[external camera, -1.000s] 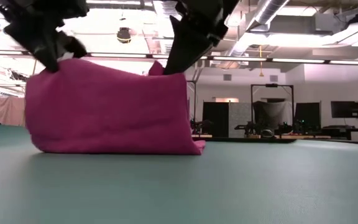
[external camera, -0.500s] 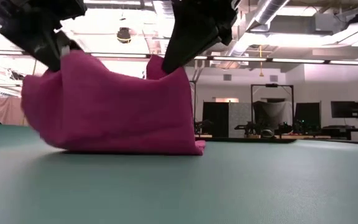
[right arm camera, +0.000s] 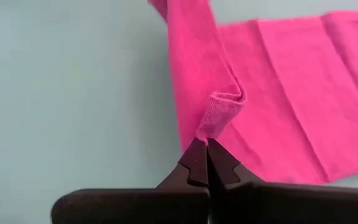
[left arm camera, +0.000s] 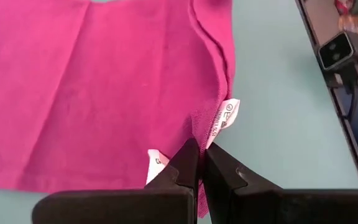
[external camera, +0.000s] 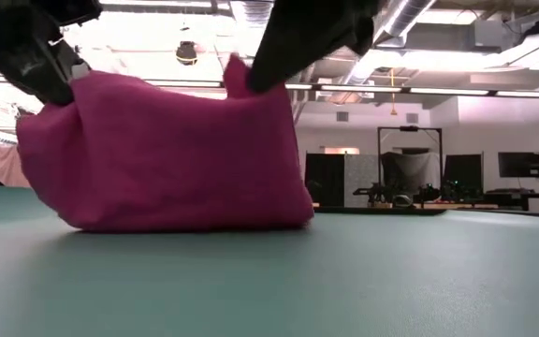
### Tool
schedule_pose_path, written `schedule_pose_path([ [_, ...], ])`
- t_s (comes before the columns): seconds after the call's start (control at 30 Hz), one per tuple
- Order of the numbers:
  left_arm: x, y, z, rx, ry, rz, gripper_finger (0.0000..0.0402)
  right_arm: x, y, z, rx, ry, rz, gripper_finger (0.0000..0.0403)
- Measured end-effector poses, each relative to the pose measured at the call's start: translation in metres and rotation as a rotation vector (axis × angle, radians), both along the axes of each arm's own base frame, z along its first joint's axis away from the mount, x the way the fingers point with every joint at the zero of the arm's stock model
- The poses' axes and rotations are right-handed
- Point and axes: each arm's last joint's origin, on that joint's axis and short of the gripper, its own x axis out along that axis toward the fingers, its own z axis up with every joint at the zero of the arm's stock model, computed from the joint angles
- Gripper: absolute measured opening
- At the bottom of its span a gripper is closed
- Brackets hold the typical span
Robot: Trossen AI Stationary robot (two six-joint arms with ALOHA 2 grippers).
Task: Roll towel
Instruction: Roll the pink towel
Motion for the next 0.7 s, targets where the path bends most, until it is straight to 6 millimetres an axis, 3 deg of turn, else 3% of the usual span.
schedule_pose_path([
  [0.2,-0.011,-0.011,-0.012,-0.019,-0.073,0.055,0.0,0.013,0.012,-0.047,-0.023,0.055,0.025,0.0001],
  [0.33,-0.018,-0.014,-0.022,-0.045,-0.079,0.101,0.0,0.016,0.018,-0.066,-0.032,0.066,0.033,0.0001],
  [0.7,-0.026,-0.028,-0.046,-0.117,-0.019,0.16,0.0,0.006,0.032,-0.058,-0.05,0.025,0.036,0.0001],
])
